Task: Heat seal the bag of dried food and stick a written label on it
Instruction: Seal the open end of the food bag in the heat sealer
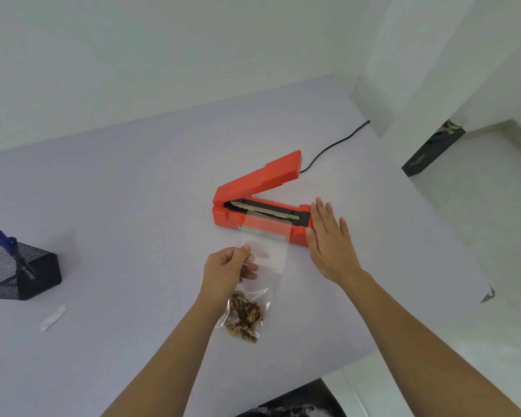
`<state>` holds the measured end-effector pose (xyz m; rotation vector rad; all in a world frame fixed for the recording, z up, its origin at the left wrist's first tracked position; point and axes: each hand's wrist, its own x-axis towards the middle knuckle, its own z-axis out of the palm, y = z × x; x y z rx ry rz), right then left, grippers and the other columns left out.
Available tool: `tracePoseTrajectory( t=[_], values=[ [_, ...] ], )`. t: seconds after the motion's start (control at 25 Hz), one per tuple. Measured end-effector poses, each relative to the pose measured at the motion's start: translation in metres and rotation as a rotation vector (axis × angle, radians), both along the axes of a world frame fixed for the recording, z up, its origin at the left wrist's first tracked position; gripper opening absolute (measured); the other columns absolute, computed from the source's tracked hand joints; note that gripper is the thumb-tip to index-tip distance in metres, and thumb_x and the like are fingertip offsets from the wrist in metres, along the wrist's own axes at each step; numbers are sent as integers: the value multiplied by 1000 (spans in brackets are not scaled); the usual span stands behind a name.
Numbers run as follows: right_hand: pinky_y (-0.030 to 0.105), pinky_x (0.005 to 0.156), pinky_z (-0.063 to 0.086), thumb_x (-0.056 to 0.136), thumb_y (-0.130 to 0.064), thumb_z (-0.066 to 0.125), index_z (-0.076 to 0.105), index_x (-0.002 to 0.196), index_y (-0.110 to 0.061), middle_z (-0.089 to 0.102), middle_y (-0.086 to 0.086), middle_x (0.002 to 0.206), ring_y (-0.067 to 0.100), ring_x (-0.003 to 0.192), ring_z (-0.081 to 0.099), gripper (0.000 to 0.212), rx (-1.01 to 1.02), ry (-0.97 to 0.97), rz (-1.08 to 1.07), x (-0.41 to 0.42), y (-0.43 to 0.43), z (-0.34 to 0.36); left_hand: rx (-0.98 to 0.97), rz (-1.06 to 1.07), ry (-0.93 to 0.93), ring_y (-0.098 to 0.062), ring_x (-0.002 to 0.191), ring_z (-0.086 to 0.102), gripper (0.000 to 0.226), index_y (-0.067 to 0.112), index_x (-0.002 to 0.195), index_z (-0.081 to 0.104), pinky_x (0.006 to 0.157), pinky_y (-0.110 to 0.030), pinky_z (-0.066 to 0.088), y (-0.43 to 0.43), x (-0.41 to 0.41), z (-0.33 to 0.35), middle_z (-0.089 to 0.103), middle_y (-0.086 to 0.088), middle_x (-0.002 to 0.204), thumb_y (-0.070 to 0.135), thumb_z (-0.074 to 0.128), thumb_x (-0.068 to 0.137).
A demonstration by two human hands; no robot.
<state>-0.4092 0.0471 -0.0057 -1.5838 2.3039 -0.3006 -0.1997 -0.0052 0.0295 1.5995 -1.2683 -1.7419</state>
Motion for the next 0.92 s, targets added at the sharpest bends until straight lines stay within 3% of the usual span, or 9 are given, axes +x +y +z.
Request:
tracePoseTrajectory(
  t=[0.48, 0.8, 0.92],
  values=[
    [37, 114, -8, 90, -44, 3, -4, 147, -19, -6, -2, 158, 15, 144, -10, 62, 7, -37, -10, -1, 2, 1, 6, 62, 100, -21, 53, 62, 27, 7, 68, 68, 63, -33, 44, 3, -1, 2, 68, -5, 57, 20, 59, 90],
    [35, 113, -10, 91, -43, 4, -4, 147, -19, -7, -3, 158, 14, 144, -11, 61, -12, -39, 5, -5, 4, 0, 39, 23, 32, -16, 52, 63, 26, 8, 71, 67, 47, -16, 42, -5, -13, -3, 70, -3, 60, 22, 58, 91],
    [40, 116, -9, 95, -42, 6, -6, 146, -20, -9, -3, 158, 11, 142, -14, 58, -1, -78, 5, -6, 6, -1, 45, 33, 31, -15, 50, 63, 26, 7, 72, 67, 43, -12, 41, -4, -15, -5, 70, -3, 60, 23, 58, 91]
  ],
)
